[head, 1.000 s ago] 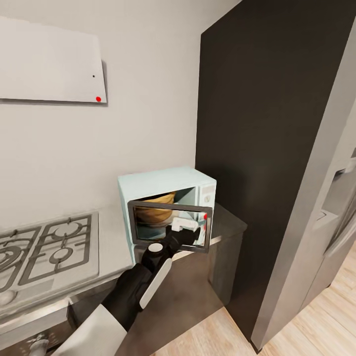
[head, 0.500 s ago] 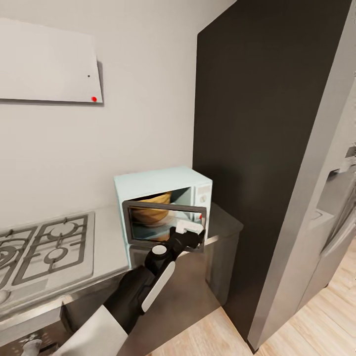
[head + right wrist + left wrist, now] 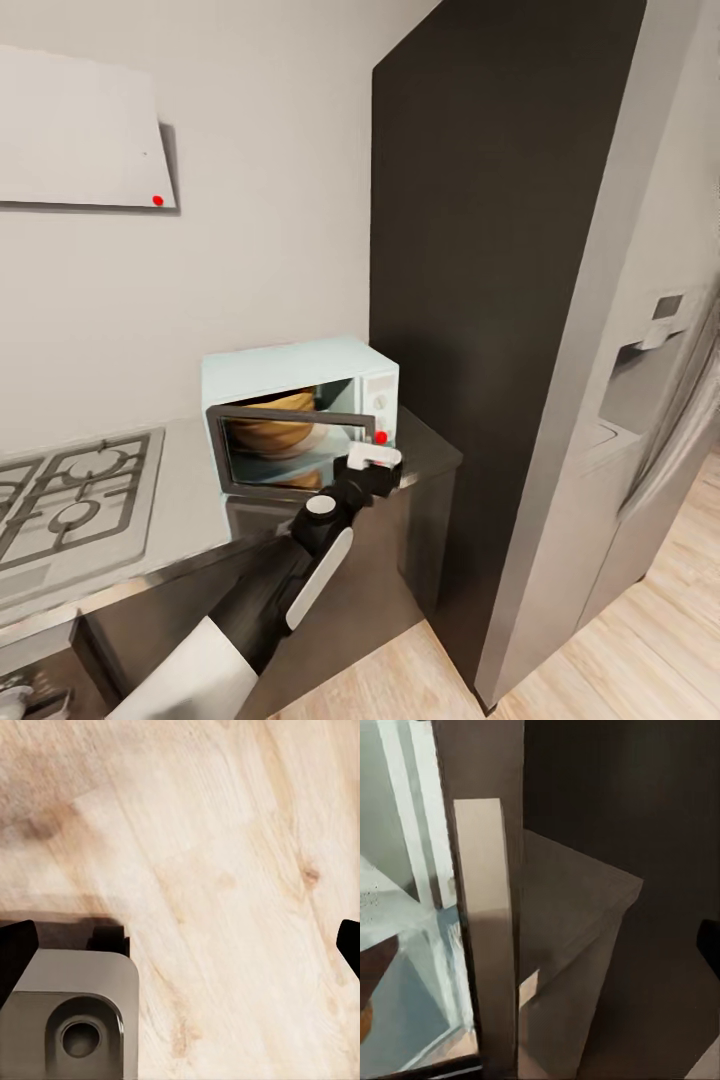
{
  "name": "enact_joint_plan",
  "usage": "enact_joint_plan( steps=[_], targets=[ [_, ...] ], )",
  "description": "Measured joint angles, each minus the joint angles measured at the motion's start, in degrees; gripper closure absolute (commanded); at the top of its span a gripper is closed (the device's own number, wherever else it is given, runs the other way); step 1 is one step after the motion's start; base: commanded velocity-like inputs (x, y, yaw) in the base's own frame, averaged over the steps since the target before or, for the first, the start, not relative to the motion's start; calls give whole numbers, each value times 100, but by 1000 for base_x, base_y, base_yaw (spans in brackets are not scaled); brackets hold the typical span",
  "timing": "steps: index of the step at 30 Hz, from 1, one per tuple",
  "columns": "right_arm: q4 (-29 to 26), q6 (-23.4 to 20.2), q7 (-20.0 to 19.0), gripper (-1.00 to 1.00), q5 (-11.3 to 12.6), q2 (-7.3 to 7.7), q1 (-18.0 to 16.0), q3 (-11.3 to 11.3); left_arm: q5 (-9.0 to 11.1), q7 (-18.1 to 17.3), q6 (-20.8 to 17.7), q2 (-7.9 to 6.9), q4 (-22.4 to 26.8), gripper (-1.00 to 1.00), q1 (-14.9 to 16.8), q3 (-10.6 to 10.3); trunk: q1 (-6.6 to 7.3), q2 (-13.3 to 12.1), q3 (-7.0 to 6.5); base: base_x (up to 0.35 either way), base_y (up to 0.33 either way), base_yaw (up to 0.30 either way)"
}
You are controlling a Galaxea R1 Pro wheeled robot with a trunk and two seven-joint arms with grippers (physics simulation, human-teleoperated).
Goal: In the kitchen, take the popcorn bag from the countertop, put it into the microwave, and heat it until the popcorn is cooked so the cooked popcorn ends up inside the bag.
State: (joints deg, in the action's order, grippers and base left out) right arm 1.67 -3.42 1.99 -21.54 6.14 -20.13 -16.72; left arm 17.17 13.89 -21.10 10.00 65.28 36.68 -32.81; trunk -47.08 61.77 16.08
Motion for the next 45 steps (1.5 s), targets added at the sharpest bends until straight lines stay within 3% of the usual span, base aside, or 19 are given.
enact_joint_plan(
  steps=[4, 16, 17, 18, 19, 22, 30, 36, 37, 45],
  targets=[
    [1, -3, 0, -100, 0, -1, 0, 2, -6, 290, -1, 0, 7, -100, 0, -4, 0, 0, 0, 0, -7, 0],
    [2, 2, 1, -100, 0, -7, 0, 2, -51, 358, 7, 0, -3, -100, 0, 2, 0, 0, 0, 0, 0, 0],
    [3, 1, 0, -100, 0, -3, 0, 2, -52, 508, 7, 0, 3, -100, 0, 1, 0, 0, 0, 0, 0, 0],
    [0, 5, 0, -100, 0, 4, 0, -2, -41, 954, 5, 0, -1, -100, 0, -4, 0, 0, 0, 0, 0, 0],
    [0, 5, 0, -100, 0, 4, 0, -3, -28, 1185, 6, 0, -2, -100, 0, -9, 0, 0, 0, 0, 0, 0],
    [-1, 5, 0, -100, 0, 0, 0, 1, -24, 1432, 7, 0, -4, -100, 0, -14, 0, 0, 0, 0, 0, 0],
    [-2, 5, 0, -100, -1, -1, 0, 1, -18, 1486, 20, 0, -46, -100, 0, -12, 0, 0, 0, 22, 0, 0],
    [-2, 3, 0, -100, 0, -1, 0, 1, 46, 1466, 49, 0, -64, -100, -1, -26, 3, 1, 0, 293, 0, 0],
    [-2, 4, 0, -100, 0, -1, 0, 0, -24, 1489, 13, 0, -68, -100, 0, -8, 3, 1, 0, 320, 0, 0],
    [-1, 3, 0, -100, 0, -5, 0, 1, -27, 1494, 14, 0, -65, -100, -1, -5, 2, 0, 0, 267, 0, 0]
  ],
)
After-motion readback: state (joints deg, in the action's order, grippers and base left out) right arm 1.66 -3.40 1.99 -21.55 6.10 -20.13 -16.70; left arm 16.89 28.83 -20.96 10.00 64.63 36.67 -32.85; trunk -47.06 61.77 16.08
